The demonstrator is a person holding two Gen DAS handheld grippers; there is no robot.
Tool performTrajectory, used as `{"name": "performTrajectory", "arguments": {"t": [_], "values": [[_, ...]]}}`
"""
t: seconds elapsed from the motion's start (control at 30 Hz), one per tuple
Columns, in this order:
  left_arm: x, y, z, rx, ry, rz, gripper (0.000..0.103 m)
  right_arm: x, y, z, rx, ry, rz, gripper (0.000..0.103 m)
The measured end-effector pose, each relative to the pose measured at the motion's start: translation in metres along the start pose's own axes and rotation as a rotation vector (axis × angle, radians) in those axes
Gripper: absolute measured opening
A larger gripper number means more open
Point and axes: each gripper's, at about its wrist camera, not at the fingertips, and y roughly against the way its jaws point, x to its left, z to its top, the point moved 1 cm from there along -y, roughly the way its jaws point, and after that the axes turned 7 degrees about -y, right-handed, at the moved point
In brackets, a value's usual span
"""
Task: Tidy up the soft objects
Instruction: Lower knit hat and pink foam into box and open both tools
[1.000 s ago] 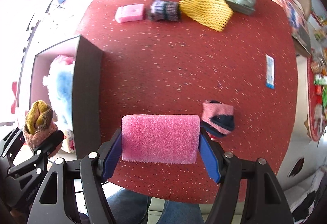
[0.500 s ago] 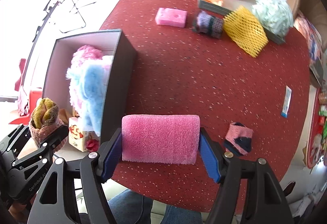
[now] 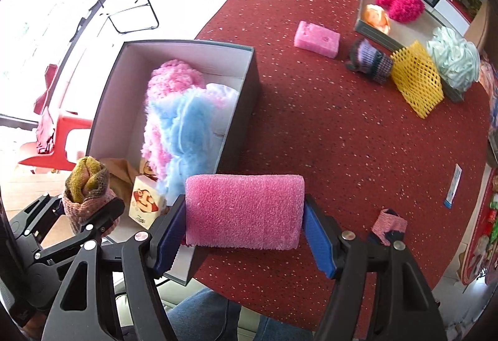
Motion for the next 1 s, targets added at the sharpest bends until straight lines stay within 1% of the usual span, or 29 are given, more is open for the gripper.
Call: {"name": "performTrajectory", "arguments": {"t": [0.23,0.53,1.0], "values": [[0.011,-0.001,-0.003,0.002,0.042,0.010,0.048,0.023,-0.003,0.004,-0.003,0.056,0.001,0.074],[0.013,-0.003,-0.003,0.010,0.041,0.006,0.048,0.049,-0.006,0.010,0.004,0.115,0.008,0.074],[0.016,0.001,0.012,-0.013,0.066,0.005,0.048,0.064,0.003,0.038,-0.037,0.128,0.022,0.074]]}}
